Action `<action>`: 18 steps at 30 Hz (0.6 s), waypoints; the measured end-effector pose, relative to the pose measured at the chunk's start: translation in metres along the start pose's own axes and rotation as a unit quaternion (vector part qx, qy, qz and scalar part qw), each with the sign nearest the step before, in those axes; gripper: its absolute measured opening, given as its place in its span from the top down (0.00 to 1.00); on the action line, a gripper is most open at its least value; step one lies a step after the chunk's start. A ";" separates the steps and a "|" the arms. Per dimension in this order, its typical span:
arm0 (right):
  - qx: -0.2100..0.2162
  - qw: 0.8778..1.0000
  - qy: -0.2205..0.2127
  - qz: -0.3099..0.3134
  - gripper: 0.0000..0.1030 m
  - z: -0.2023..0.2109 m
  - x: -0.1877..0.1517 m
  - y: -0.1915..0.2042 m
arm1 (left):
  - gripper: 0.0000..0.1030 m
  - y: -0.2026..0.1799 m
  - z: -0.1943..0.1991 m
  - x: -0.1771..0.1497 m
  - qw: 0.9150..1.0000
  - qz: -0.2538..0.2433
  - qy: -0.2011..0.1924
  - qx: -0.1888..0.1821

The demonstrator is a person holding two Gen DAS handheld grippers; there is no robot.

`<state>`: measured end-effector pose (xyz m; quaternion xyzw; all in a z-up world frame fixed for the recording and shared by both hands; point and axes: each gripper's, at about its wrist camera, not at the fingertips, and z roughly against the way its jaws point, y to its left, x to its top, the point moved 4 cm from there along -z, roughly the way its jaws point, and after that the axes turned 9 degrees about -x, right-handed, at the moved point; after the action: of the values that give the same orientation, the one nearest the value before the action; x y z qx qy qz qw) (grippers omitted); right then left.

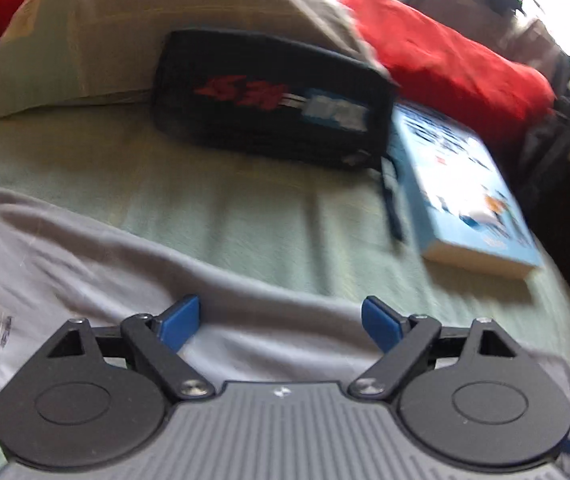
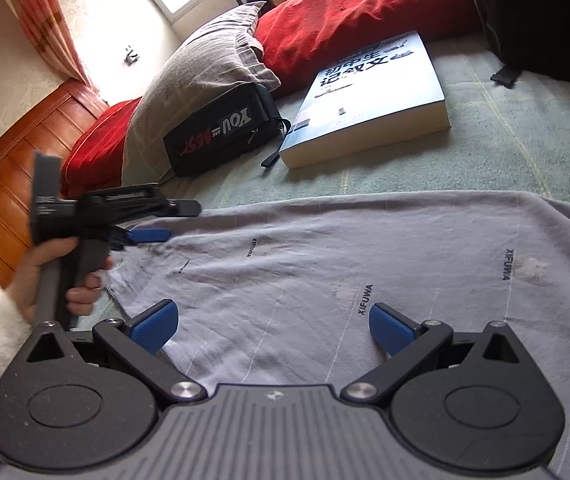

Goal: Fold clothes

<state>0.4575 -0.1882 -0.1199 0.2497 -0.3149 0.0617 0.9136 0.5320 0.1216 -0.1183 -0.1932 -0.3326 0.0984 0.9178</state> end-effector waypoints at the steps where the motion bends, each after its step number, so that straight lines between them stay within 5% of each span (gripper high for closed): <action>1: 0.000 1.000 0.001 0.002 0.00 -0.001 -0.001 0.001 | 0.15 0.004 -0.004 0.003 1.000 0.002 -0.014 0.003; 5: 0.000 1.000 0.003 0.009 0.00 -0.002 -0.003 0.003 | 0.13 0.006 -0.016 0.012 0.999 0.002 -0.047 0.017; 11: 0.001 1.000 -0.001 0.000 0.00 0.000 -0.001 0.000 | 0.13 -0.002 0.021 0.019 0.996 -0.047 -0.067 0.028; 18: -0.004 1.000 -0.002 0.007 0.00 -0.002 -0.003 0.006 | 0.13 0.048 0.048 0.008 0.998 -0.025 -0.044 0.034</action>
<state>0.4551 -0.1813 -0.1204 0.2442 -0.3190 0.0669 0.9133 0.5047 0.1817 -0.1006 -0.1495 -0.3737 0.0953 0.9104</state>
